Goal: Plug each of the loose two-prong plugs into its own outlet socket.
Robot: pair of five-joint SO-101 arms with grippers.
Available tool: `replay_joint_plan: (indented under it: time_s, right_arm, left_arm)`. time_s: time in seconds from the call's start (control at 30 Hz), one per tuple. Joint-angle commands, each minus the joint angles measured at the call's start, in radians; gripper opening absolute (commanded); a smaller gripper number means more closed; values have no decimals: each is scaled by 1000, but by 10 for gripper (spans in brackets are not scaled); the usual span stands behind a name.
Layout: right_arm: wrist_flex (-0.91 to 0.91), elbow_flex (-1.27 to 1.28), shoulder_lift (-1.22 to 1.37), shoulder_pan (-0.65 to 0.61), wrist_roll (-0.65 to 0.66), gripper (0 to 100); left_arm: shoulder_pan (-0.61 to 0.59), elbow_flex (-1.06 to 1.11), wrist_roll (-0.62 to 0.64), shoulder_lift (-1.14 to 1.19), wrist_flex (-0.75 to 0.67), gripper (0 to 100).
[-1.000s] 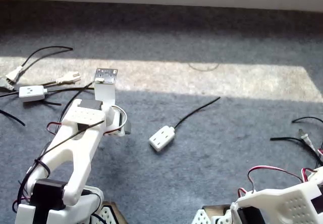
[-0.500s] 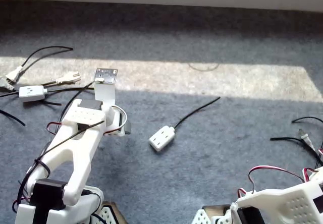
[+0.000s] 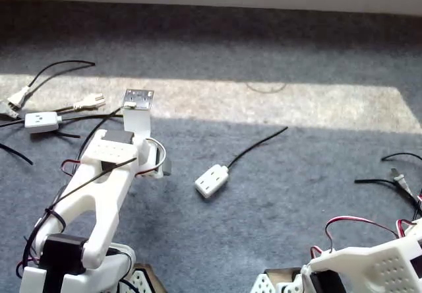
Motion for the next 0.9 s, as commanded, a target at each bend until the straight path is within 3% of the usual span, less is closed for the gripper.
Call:
replay_joint_plan:
  time_s: [0.0,0.33,0.43,0.57,0.87]
  right_arm:
    - [159,-96,-22,-44,-21,7]
    - [570,-473,-180,-203,-207,9]
    - [576,-490,-193,-200,-233,26]
    - [572,-424,-124,-136,-163,146]
    - [426,-390,108,-7,-20,124]
  left_arm:
    - [-8,-19,11,-30,-11,248]
    - [-12,-19,11,-30,-11,248]
    - [-12,-19,11,-30,-11,248]
    - [-12,-19,11,-30,-11,248]
    - [-8,-19,11,-30,-11,248]
